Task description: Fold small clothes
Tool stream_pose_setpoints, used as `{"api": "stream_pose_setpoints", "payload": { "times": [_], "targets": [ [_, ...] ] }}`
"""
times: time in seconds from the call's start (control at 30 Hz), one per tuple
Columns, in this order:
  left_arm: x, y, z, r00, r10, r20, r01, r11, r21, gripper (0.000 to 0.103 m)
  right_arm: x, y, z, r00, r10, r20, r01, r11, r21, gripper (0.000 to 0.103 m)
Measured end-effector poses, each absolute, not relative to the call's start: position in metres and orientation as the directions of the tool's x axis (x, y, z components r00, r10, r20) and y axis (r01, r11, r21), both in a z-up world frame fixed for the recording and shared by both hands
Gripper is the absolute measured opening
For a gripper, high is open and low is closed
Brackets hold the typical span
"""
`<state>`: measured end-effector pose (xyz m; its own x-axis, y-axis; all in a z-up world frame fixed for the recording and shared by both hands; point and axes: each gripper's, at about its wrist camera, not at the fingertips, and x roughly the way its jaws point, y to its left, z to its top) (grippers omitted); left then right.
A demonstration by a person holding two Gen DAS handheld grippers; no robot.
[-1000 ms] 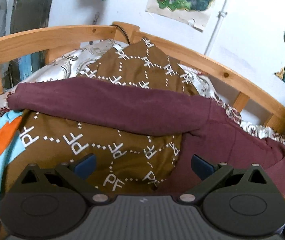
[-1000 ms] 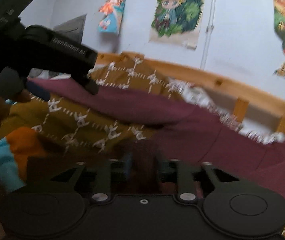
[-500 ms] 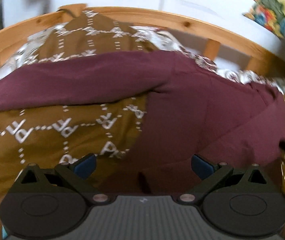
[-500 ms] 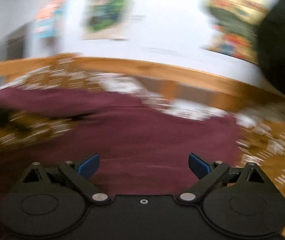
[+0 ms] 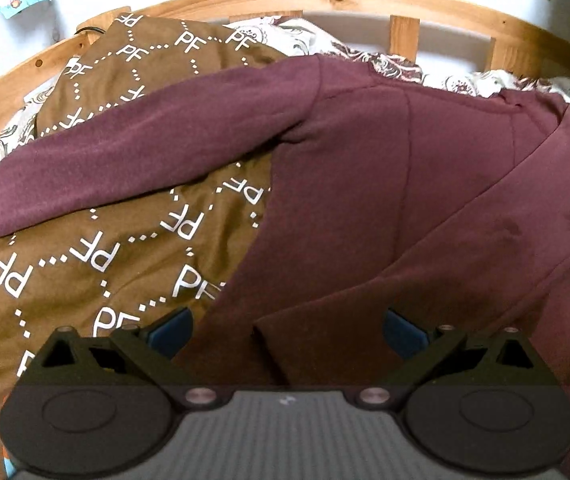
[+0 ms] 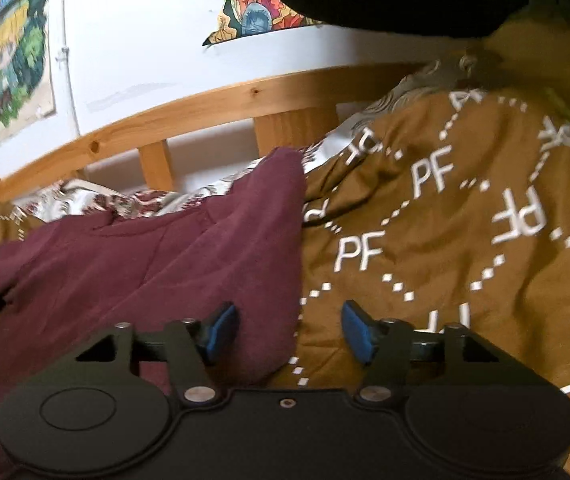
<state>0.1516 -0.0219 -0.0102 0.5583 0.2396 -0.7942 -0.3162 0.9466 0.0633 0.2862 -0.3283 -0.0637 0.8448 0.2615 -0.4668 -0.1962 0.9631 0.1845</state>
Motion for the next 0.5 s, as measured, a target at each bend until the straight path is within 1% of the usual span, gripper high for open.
{"api": "stream_pose_setpoints", "payload": {
  "times": [0.03,0.07,0.13,0.23,0.37,0.43,0.5],
  "targets": [
    [0.154,-0.022,-0.011,0.556,0.239,-0.796,-0.316,0.947,0.064,0.102,0.285,-0.326,-0.064,0.840,0.277,-0.467,-0.209,0.959,0.192,0.032],
    [0.154,-0.023,-0.013,0.555,0.233,-0.799,-0.314,0.948,0.058,0.102,0.285,-0.326,-0.064,0.830,0.303,-0.467,-0.230,0.951,0.208,0.023],
    [0.155,-0.024,-0.015,0.559,0.211,-0.801,-0.307,0.951,0.036,0.102,0.281,-0.326,-0.061,0.840,0.308,-0.447,-0.238,0.949,0.206,0.007],
    [0.157,-0.030,-0.018,0.572,0.191,-0.798,-0.293,0.956,0.020,0.102,0.275,-0.330,-0.047,0.864,0.277,-0.421,-0.208,0.957,0.202,0.006],
    [0.163,-0.039,-0.031,0.534,0.191,-0.823,-0.263,0.963,0.053,0.102,0.271,-0.342,-0.035,0.891,0.230,-0.391,-0.164,0.967,0.196,0.005],
    [0.168,-0.045,-0.042,0.482,0.217,-0.849,-0.236,0.965,0.113,0.102,0.274,-0.340,-0.040,0.879,0.225,-0.420,-0.165,0.971,0.175,0.005],
    [0.165,-0.049,-0.044,0.494,0.233,-0.838,-0.223,0.965,0.137,0.102,0.277,-0.339,-0.050,0.868,0.204,-0.452,-0.146,0.976,0.161,0.006]
  ]
}}
